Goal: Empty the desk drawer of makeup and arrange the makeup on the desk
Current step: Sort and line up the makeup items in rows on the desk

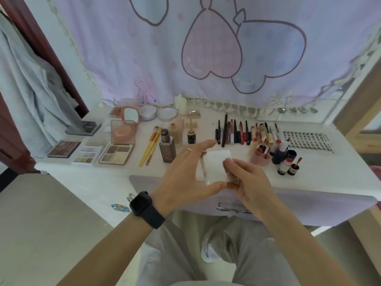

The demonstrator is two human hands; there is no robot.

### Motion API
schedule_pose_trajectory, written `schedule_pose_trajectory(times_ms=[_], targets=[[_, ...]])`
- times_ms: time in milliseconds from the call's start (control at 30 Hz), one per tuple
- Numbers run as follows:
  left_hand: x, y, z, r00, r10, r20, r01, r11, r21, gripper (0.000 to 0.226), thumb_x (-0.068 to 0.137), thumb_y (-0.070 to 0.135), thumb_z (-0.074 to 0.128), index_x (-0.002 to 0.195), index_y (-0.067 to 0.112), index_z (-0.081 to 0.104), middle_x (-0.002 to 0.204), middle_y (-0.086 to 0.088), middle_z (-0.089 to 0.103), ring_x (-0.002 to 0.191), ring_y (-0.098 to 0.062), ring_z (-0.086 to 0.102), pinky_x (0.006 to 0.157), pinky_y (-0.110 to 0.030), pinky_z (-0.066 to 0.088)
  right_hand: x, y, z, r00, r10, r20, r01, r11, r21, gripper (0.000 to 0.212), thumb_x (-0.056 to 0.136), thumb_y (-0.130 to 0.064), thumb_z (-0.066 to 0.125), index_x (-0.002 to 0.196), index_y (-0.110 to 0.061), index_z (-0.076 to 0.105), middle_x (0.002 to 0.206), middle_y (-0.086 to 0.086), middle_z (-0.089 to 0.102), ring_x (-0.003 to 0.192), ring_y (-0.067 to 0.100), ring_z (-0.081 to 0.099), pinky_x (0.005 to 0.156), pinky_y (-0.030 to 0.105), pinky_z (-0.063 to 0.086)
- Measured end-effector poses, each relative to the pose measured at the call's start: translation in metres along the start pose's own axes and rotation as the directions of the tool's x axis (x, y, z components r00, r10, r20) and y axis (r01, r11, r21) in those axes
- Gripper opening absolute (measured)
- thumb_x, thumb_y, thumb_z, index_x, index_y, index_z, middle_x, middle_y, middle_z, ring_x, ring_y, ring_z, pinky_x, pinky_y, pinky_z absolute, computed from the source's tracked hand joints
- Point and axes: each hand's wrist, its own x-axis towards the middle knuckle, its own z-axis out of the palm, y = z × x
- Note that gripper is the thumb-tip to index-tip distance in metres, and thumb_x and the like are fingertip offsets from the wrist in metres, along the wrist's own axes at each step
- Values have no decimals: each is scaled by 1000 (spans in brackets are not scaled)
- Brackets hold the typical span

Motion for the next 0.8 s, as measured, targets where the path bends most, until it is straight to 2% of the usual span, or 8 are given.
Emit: schedule_pose_trajectory(times_ms=[100, 200, 300, 367, 433, 533, 700, 800], targets=[[-6, 1, 6, 995, -82, -49, 77, 993, -84, 88, 66, 68, 73, 142, 47, 36, 137, 22, 51, 129, 1, 44, 108, -32, 42, -6, -4, -3, 988, 145, 54, -153, 968, 198, 20, 82, -27, 72, 75, -9, 79, 74, 8, 68, 67, 18, 68, 63, 29, 60], [-11, 4, 13, 989, -131, -72, 115, 974, -195, 80, 66, 63, 76, 136, 51, 40, 132, 23, 56, 128, 0, 48, 107, -34, 44, -6, -1, -7, 972, 215, 91, -231, 944, 238, 20, 84, -26, 71, 79, -7, 75, 76, 9, 68, 65, 19, 68, 64, 28, 61], [-14, 6, 17, 985, -150, -86, 128, 965, -228, 79, 66, 59, 79, 136, 45, 46, 129, 24, 57, 126, -1, 50, 105, -32, 46, -7, 2, -6, 975, 212, 71, -220, 966, 133, 21, 84, -25, 69, 89, -6, 73, 83, 11, 69, 69, 20, 69, 66, 29, 61], [-15, 6, 18, 985, -151, -80, 129, 965, -229, 80, 65, 56, 81, 137, 39, 49, 128, 23, 57, 125, -1, 51, 104, -31, 46, -7, 2, -7, 982, 180, 51, -182, 983, 19, 29, 85, -24, 69, 107, -5, 71, 97, 15, 74, 79, 24, 73, 71, 31, 62], [-14, 4, 17, 989, -126, -73, 108, 971, -211, 79, 66, 49, 83, 137, 35, 50, 128, 22, 57, 124, -3, 52, 102, -29, 47, -7, 2, -9, 985, 158, 65, -155, 987, -42, 41, 82, -28, 72, 115, -6, 67, 106, 18, 75, 91, 33, 74, 79, 35, 62], [-13, 1, 16, 996, -76, -44, 68, 984, -165, 79, 68, 39, 87, 137, 30, 50, 127, 19, 57, 122, -3, 53, 100, -24, 45, -9, -2, -10, 974, 178, 142, -169, 983, -72, 51, 81, -36, 82, 120, -6, 66, 112, 20, 73, 103, 39, 72, 84, 38, 62], [-13, -1, 18, 1000, -30, 0, 29, 989, -145, 77, 71, 33, 87, 138, 27, 50, 126, 16, 56, 120, -3, 55, 99, -20, 45, -10, -5, -9, 963, 198, 183, -178, 977, -119, 70, 66, -45, 91, 122, -10, 65, 111, 21, 74, 102, 39, 73, 82, 39, 61], [-13, -1, 20, 1000, -28, 12, 29, 984, -175, 78, 71, 36, 86, 140, 27, 50, 126, 16, 56, 120, -3, 55, 99, -18, 45, -10, -5, -9, 961, 213, 174, -198, 975, -102, 66, 67, -39, 89, 121, -10, 66, 110, 22, 73, 102, 39, 73, 80, 39, 61]])
